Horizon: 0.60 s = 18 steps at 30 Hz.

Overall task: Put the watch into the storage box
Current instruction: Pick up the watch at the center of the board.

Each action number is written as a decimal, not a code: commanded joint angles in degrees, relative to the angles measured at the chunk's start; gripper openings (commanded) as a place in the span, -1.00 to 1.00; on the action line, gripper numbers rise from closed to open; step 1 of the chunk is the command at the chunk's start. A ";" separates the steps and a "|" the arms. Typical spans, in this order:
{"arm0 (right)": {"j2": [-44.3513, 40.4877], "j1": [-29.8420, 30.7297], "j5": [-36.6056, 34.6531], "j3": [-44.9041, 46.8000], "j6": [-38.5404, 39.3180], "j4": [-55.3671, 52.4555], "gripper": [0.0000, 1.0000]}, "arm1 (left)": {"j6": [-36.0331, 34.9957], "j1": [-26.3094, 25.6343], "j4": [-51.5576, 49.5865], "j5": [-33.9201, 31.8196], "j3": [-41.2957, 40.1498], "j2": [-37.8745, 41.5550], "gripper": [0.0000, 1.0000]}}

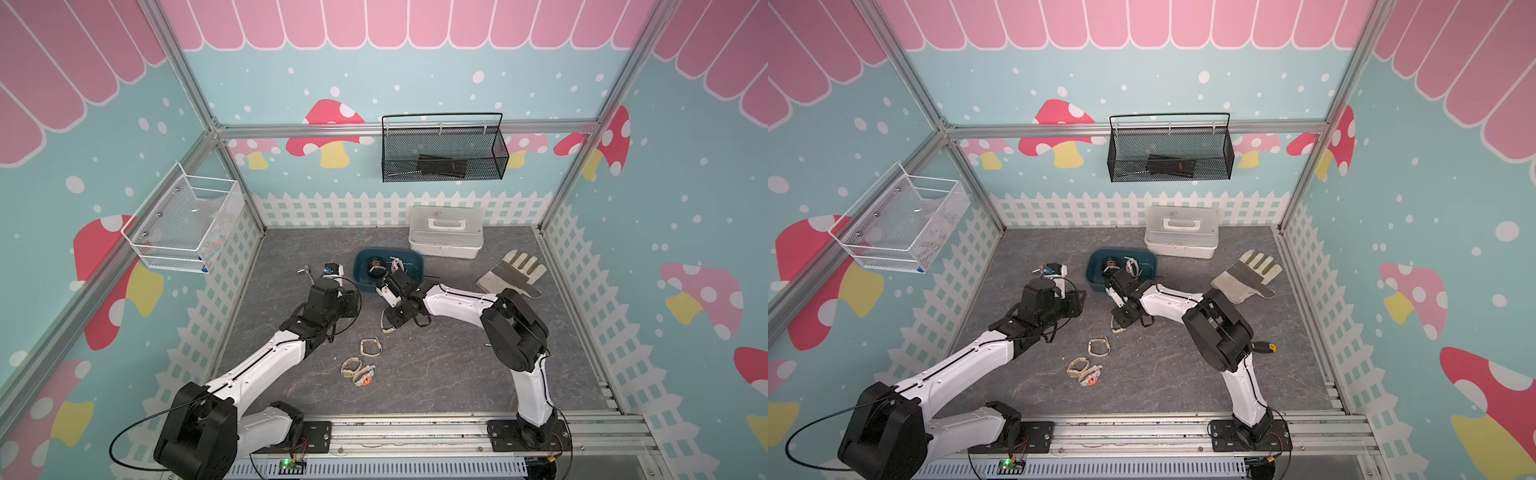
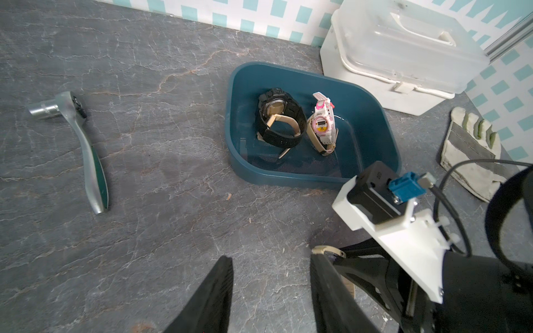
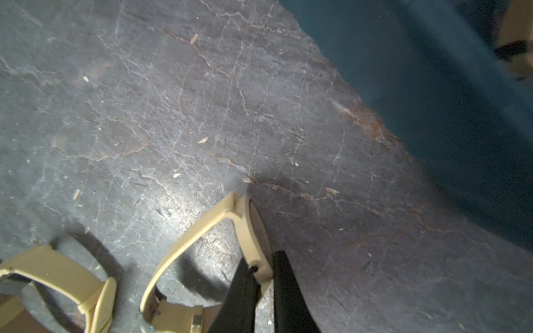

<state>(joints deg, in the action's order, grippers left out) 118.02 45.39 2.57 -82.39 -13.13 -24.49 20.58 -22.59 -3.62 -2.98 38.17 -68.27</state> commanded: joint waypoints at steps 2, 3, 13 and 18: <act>1.29 0.25 0.25 -0.01 -0.23 -1.25 -0.85 | -0.67 -0.26 -0.38 -0.76 0.15 0.99 -0.06; 1.02 0.29 0.13 0.17 -0.23 -1.11 -0.89 | -0.70 -0.25 -0.39 -0.88 0.08 1.12 -0.06; -3.72 0.38 -0.39 1.72 1.72 -1.26 -1.00 | -0.62 -0.26 -0.32 -1.05 -0.04 1.56 -0.06; -10.74 0.23 -2.55 2.69 4.17 -1.65 -1.00 | -0.67 -0.26 -0.44 -1.20 -0.12 2.13 -0.06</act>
<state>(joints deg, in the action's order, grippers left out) 113.12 45.39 1.69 -80.12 -11.03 -25.69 20.58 -22.61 -3.66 -3.25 38.17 -67.57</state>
